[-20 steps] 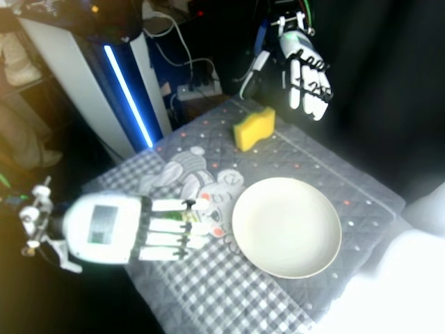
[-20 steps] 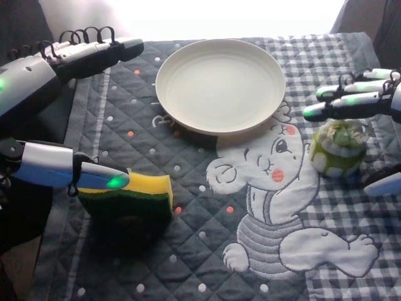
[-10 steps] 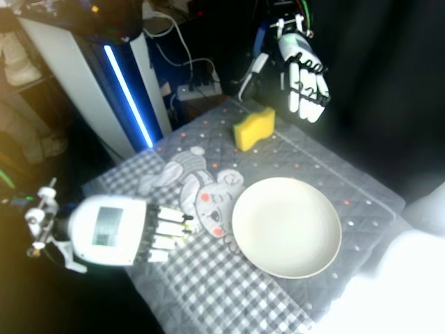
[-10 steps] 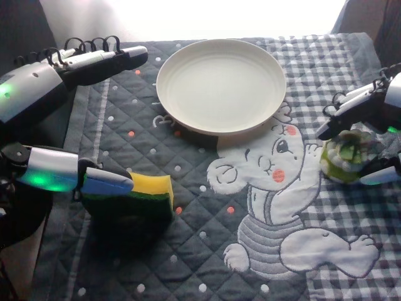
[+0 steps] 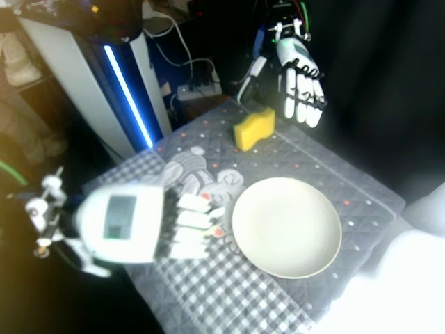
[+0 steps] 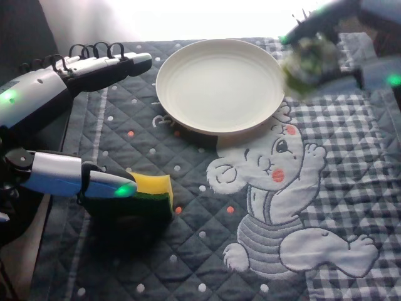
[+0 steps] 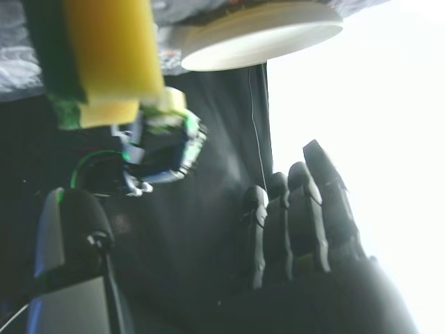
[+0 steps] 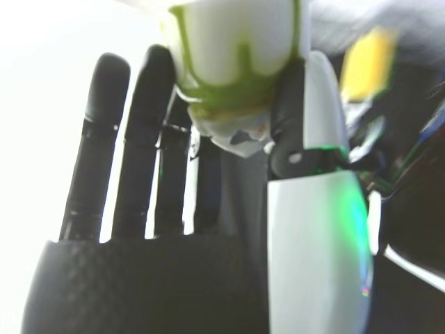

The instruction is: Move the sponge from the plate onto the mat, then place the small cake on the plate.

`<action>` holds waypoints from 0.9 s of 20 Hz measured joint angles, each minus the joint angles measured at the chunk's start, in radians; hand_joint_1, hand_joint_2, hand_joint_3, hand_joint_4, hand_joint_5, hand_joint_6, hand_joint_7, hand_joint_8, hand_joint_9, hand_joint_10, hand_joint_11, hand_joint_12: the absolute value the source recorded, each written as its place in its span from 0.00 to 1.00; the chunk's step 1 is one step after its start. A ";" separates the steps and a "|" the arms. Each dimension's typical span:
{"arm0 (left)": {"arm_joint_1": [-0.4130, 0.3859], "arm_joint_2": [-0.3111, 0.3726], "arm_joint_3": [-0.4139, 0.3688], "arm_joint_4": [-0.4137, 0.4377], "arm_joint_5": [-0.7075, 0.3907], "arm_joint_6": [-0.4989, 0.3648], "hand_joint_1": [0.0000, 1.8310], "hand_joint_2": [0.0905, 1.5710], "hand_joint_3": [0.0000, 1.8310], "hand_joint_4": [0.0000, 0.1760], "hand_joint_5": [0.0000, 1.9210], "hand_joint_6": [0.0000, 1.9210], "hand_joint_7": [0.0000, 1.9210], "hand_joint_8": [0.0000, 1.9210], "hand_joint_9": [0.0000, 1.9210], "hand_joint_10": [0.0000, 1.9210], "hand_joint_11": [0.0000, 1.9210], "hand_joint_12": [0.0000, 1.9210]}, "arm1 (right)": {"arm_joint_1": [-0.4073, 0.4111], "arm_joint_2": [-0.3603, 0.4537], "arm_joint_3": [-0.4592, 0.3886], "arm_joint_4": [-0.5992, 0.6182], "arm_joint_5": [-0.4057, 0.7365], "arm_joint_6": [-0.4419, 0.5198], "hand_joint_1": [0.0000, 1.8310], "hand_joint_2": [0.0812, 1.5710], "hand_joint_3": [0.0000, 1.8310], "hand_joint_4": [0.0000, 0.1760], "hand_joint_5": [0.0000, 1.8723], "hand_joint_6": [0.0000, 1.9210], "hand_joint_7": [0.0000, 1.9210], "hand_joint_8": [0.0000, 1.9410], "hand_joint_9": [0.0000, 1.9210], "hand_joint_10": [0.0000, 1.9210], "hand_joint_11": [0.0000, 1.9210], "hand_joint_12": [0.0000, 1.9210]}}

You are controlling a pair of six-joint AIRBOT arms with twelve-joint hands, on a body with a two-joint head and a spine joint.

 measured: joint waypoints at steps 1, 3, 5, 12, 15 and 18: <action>0.000 -0.001 0.000 0.000 0.000 0.000 0.49 0.46 0.00 0.16 0.13 0.00 0.11 0.00 0.11 0.00 0.00 0.32 | 0.027 -0.028 0.028 0.001 -0.007 0.000 0.75 0.65 0.00 0.00 0.56 0.47 0.63 0.27 0.52 0.54 0.33 0.60; 0.000 -0.013 0.005 -0.001 0.001 -0.002 0.49 0.46 0.00 0.20 0.12 0.00 0.10 0.00 0.09 0.01 0.00 0.26 | 0.086 -0.087 0.081 -0.023 -0.047 -0.001 0.76 0.65 0.00 0.00 0.57 0.44 0.65 0.17 0.54 0.57 0.45 0.67; 0.000 -0.019 0.011 0.001 0.002 -0.009 0.46 0.46 0.00 0.36 0.12 0.00 0.11 0.00 0.09 0.00 0.00 0.17 | 0.157 -0.169 0.149 -0.041 -0.105 -0.002 0.75 0.64 0.00 0.00 0.56 0.42 0.67 0.17 0.59 0.53 0.43 0.65; -0.035 -0.053 0.040 0.025 0.017 -0.025 0.48 0.45 0.00 0.29 0.14 0.00 0.14 0.01 0.10 0.00 0.00 0.12 | 0.190 -0.389 0.319 -0.060 -0.344 0.000 0.75 0.68 0.00 0.00 0.57 0.48 0.54 0.44 0.44 0.61 0.24 0.61; -0.035 -0.055 0.040 0.042 0.020 -0.035 0.47 0.46 0.00 0.19 0.13 0.00 0.13 0.00 0.11 0.00 0.00 0.32 | 0.190 -0.419 0.342 -0.053 -0.405 -0.001 0.75 0.69 0.00 0.00 0.57 0.37 0.48 0.55 0.46 0.65 0.34 0.64; -0.035 -0.055 0.040 0.042 0.019 -0.035 0.48 0.46 0.00 0.19 0.13 0.00 0.13 0.00 0.12 0.00 0.00 0.26 | 0.166 -0.430 0.342 -0.064 -0.429 0.000 0.74 0.72 0.00 0.00 0.53 0.40 0.46 0.60 0.42 0.75 0.25 0.75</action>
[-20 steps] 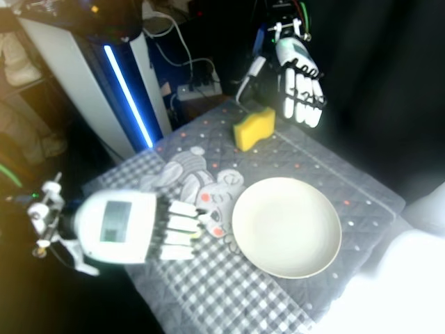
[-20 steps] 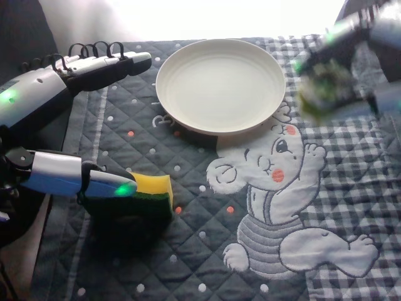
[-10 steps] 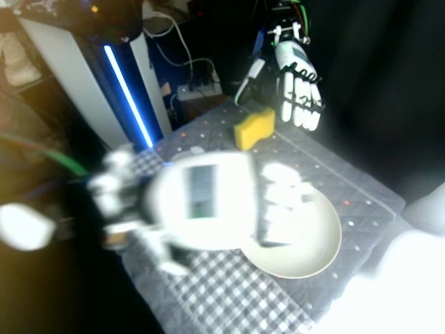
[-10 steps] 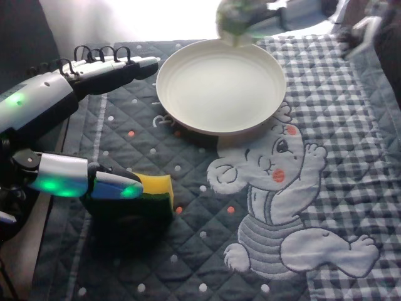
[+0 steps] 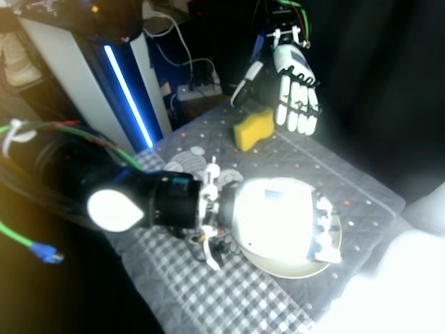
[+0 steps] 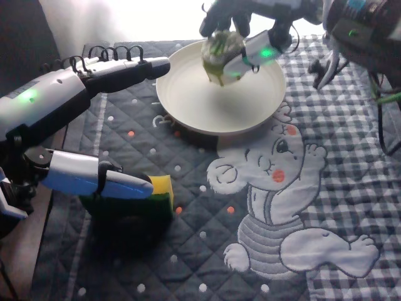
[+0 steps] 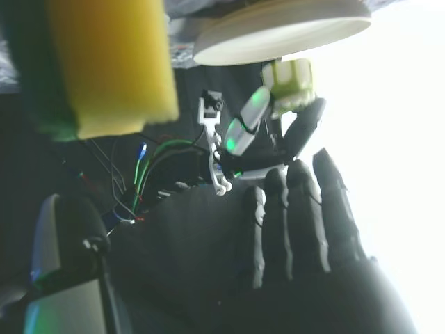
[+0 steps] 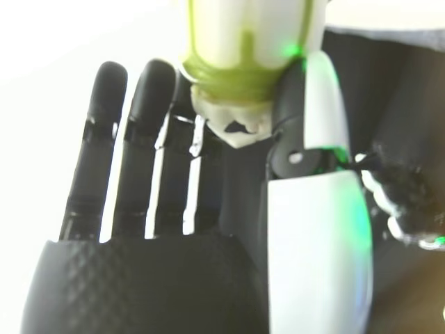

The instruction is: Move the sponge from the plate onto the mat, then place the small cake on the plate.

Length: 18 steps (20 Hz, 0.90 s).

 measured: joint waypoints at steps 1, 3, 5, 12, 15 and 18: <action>0.000 0.000 0.000 -0.001 0.000 0.000 0.48 0.46 0.00 0.19 0.13 0.00 0.13 0.00 0.12 0.00 0.00 0.26 | -0.006 -0.001 -0.001 -0.004 -0.004 0.000 0.74 0.72 0.00 0.00 0.53 0.40 0.46 0.60 0.42 0.75 0.25 0.75; 0.000 0.000 0.000 -0.003 0.000 0.000 0.46 0.46 0.00 0.23 0.12 0.00 0.14 0.00 0.13 0.00 0.00 0.41 | -0.019 -0.001 -0.006 -0.010 -0.013 0.000 0.68 0.72 0.00 0.00 0.49 0.47 0.47 0.63 0.44 0.57 0.35 0.71; 0.000 0.000 0.000 -0.003 0.000 0.000 0.49 0.45 0.00 0.13 0.14 0.00 0.14 0.00 0.13 0.00 0.00 0.43 | -0.031 0.003 -0.020 -0.008 -0.006 0.000 0.67 0.75 0.00 0.00 0.43 0.52 0.46 0.72 0.35 0.55 0.25 0.80; -0.002 -0.001 0.006 -0.005 -0.005 -0.005 0.44 0.46 0.00 0.33 0.10 0.00 0.12 0.00 0.10 0.00 0.00 0.37 | -0.064 0.037 -0.071 -0.021 -0.001 0.001 0.39 0.57 0.00 0.99 0.01 0.00 0.02 0.00 0.07 0.00 0.00 0.38; -0.005 -0.001 0.009 -0.012 -0.011 -0.005 0.46 0.45 0.00 0.31 0.09 0.00 0.11 0.00 0.11 0.00 0.00 0.43 | -0.067 0.102 -0.115 0.005 0.042 0.002 0.36 0.58 0.00 1.00 0.00 0.00 0.00 0.00 0.00 0.00 0.00 0.05; -0.010 -0.001 0.011 -0.018 -0.028 -0.005 0.43 0.46 0.00 0.40 0.08 0.00 0.13 0.00 0.13 0.01 0.00 0.48 | -0.067 0.201 -0.166 0.081 0.153 0.001 0.35 0.57 0.00 1.00 0.00 0.00 0.00 0.00 0.00 0.00 0.00 0.00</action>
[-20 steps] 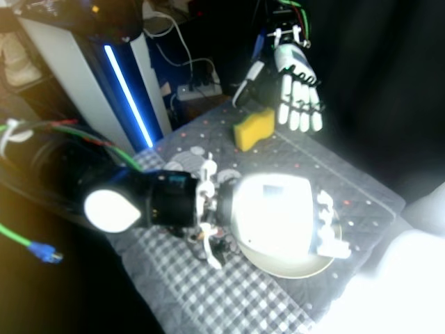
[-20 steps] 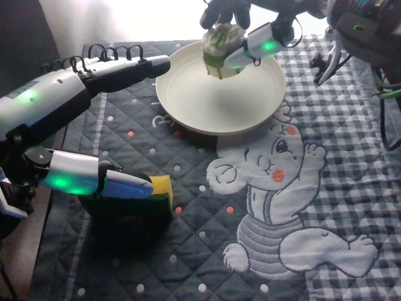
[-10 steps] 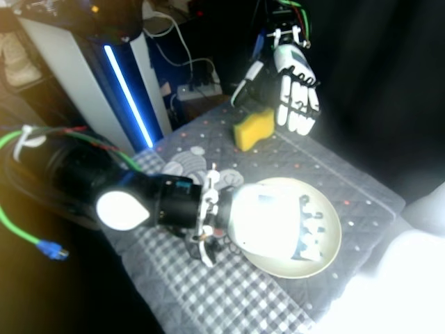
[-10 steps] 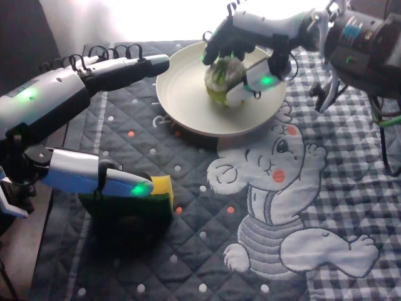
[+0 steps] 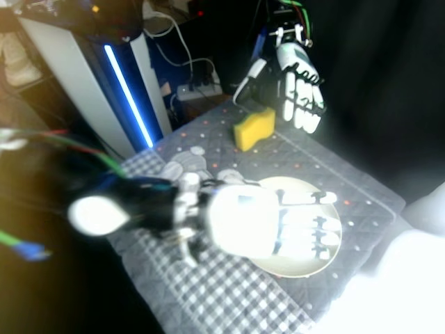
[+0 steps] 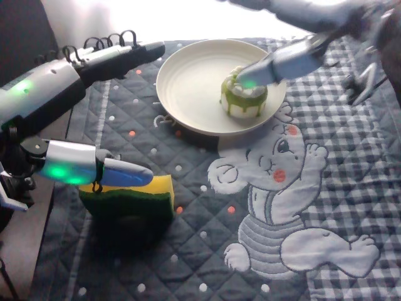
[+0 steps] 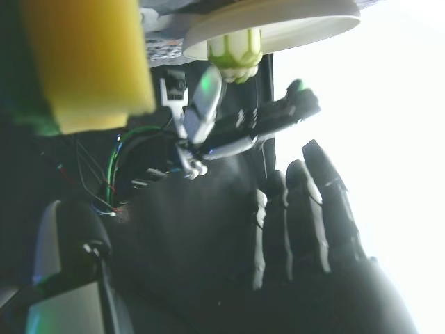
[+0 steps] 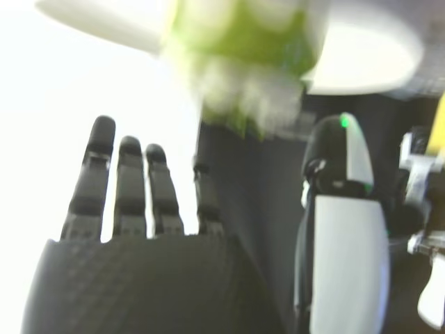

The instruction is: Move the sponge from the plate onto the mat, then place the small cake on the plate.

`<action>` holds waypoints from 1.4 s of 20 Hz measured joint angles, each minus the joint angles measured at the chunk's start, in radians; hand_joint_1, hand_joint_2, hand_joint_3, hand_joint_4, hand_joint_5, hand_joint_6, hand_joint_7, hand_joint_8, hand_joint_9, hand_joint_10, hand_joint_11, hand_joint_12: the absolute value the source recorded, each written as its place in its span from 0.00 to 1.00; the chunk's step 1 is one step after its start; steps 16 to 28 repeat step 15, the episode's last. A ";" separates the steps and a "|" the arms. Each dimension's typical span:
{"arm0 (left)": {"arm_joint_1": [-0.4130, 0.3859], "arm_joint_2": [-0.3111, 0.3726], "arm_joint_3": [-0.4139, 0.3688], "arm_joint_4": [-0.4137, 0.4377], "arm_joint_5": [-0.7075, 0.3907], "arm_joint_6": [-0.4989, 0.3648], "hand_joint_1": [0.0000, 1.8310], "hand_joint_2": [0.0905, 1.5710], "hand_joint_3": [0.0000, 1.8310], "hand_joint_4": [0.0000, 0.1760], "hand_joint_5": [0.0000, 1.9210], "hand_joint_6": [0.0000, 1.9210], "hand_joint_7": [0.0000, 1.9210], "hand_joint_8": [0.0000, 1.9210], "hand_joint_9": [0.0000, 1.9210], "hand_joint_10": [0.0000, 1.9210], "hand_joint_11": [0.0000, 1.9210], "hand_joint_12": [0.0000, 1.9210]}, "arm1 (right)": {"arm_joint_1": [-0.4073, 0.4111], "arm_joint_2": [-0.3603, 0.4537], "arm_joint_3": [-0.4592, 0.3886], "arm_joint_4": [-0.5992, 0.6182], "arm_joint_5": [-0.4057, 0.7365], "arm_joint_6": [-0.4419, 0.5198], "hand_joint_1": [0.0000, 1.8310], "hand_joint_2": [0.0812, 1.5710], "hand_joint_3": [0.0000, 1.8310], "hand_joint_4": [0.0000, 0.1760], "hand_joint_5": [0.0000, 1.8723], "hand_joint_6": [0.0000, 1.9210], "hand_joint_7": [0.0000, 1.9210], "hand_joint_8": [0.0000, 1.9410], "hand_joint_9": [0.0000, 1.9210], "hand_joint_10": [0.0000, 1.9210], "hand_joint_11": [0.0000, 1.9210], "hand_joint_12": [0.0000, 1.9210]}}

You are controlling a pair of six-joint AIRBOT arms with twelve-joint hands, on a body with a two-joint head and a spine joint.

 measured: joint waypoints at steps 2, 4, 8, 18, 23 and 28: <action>0.000 0.000 0.000 -0.004 -0.008 0.000 0.45 0.46 0.00 0.42 0.08 0.00 0.13 0.00 0.13 0.00 0.00 0.54 | 0.000 0.055 -0.040 0.020 0.058 0.000 0.31 0.53 0.00 1.00 0.00 0.00 0.00 0.00 0.00 0.00 0.00 0.00; 0.002 0.000 0.000 -0.008 -0.016 0.000 0.44 0.47 0.00 0.36 0.10 0.00 0.10 0.00 0.09 0.00 0.00 0.47 | 0.000 0.130 -0.096 0.042 0.140 0.000 0.34 0.53 0.00 1.00 0.00 0.00 0.00 0.00 0.00 0.00 0.00 0.00; 0.032 0.034 -0.013 -0.053 -0.075 0.000 0.45 0.46 0.00 0.13 0.10 0.00 0.09 0.00 0.08 0.00 0.00 0.28 | -0.015 0.262 -0.187 0.124 0.282 -0.031 0.36 0.54 0.00 1.00 0.00 0.00 0.00 0.00 0.00 0.00 0.00 0.00; 0.087 0.062 -0.032 -0.171 -0.254 0.021 0.43 0.49 0.00 0.30 0.09 0.00 0.08 0.00 0.10 0.00 0.00 0.41 | -0.244 0.432 -0.365 0.307 0.509 -0.139 0.38 0.54 0.00 1.00 0.02 0.01 0.01 0.00 0.00 0.00 0.00 0.00; 0.087 0.062 -0.032 -0.171 -0.254 0.021 0.43 0.49 0.00 0.30 0.09 0.00 0.08 0.00 0.10 0.00 0.00 0.41 | -0.244 0.432 -0.365 0.307 0.509 -0.139 0.38 0.54 0.00 1.00 0.02 0.01 0.01 0.00 0.00 0.00 0.00 0.00; 0.087 0.062 -0.032 -0.171 -0.254 0.021 0.43 0.49 0.00 0.30 0.09 0.00 0.08 0.00 0.10 0.00 0.00 0.41 | -0.244 0.432 -0.365 0.307 0.509 -0.139 0.38 0.54 0.00 1.00 0.02 0.01 0.01 0.00 0.00 0.00 0.00 0.00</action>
